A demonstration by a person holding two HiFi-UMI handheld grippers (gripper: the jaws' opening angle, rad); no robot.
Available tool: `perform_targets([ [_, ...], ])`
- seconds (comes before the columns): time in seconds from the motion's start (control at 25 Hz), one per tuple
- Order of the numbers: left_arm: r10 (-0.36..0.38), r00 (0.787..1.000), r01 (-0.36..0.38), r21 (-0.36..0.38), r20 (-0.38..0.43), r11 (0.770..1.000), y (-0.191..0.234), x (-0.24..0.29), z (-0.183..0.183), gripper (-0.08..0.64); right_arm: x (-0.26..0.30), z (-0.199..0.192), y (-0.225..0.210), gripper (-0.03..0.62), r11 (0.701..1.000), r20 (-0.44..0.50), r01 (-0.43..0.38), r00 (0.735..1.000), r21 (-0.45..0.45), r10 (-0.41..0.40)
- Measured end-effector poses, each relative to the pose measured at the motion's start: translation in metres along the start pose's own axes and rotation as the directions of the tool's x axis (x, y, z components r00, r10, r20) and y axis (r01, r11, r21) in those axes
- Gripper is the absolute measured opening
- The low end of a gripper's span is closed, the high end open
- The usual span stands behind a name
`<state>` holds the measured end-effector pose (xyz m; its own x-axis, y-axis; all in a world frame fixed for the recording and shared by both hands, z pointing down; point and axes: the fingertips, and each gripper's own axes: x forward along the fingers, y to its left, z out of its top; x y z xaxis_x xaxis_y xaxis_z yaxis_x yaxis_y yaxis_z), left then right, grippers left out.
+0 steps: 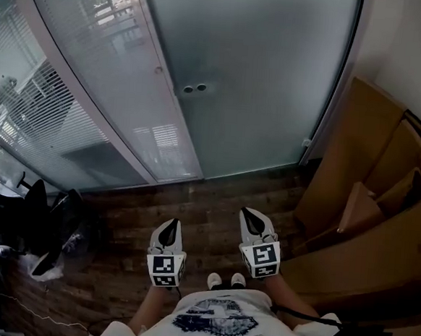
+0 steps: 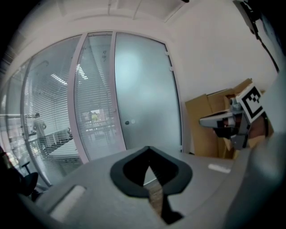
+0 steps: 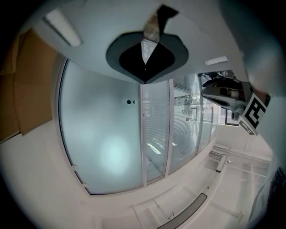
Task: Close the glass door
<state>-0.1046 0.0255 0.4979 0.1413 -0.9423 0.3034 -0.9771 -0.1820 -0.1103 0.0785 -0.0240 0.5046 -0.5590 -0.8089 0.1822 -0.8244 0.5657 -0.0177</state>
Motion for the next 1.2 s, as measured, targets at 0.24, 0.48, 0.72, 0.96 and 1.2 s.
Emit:
perform_targets([
  [0.24,-0.039,0.999,0.04,-0.025,0.024,0.999,-0.002,0.009,0.004,0.003,0.01,0.004,0.005,0.008,1.0,-0.03,0.001,1.0,-0.022,-0.001],
  [0.48,-0.062,0.997,0.064,-0.061,0.042,0.996,-0.006,0.02,0.01,0.003,0.013,0.022,0.005,0.008,0.999,0.038,-0.037,0.999,0.012,0.036],
  [0.72,-0.064,0.997,0.068,-0.071,0.053,0.995,-0.008,0.026,0.019,0.002,0.021,0.028,0.003,0.006,0.999,0.051,-0.043,0.998,-0.004,0.043],
  [0.96,-0.07,0.996,0.074,-0.07,0.051,0.995,-0.005,0.033,0.015,0.003,0.028,0.026,0.005,0.006,0.998,0.036,-0.051,0.998,-0.023,0.052],
  [1.2,-0.067,0.997,0.07,-0.065,0.047,0.995,-0.004,0.038,0.015,0.003,0.031,0.023,0.002,0.006,0.998,0.032,-0.053,0.998,-0.017,0.054],
])
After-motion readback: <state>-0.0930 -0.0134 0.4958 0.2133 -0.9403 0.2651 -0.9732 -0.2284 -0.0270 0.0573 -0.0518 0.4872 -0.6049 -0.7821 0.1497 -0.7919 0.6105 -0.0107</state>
